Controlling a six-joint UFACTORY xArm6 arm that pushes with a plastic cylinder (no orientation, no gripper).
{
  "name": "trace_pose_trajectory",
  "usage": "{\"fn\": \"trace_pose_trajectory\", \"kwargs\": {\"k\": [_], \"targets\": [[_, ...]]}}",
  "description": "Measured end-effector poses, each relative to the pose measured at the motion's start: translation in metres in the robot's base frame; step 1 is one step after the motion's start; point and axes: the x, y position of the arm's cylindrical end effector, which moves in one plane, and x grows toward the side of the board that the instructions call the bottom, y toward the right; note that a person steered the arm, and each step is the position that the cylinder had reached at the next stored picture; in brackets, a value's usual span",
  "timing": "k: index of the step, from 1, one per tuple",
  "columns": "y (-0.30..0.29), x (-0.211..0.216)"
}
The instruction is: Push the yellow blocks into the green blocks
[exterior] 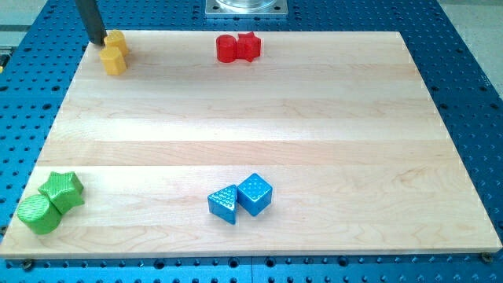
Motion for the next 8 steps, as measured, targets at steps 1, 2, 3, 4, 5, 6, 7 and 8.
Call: {"fn": "trace_pose_trajectory", "kwargs": {"k": [1, 2, 3, 4, 5, 6, 7, 8], "targets": [[0.016, 0.000], [0.073, 0.025], [0.065, 0.109], [0.085, 0.093], [0.062, 0.040], [0.028, 0.060], [0.029, 0.117], [0.054, 0.161]]}}
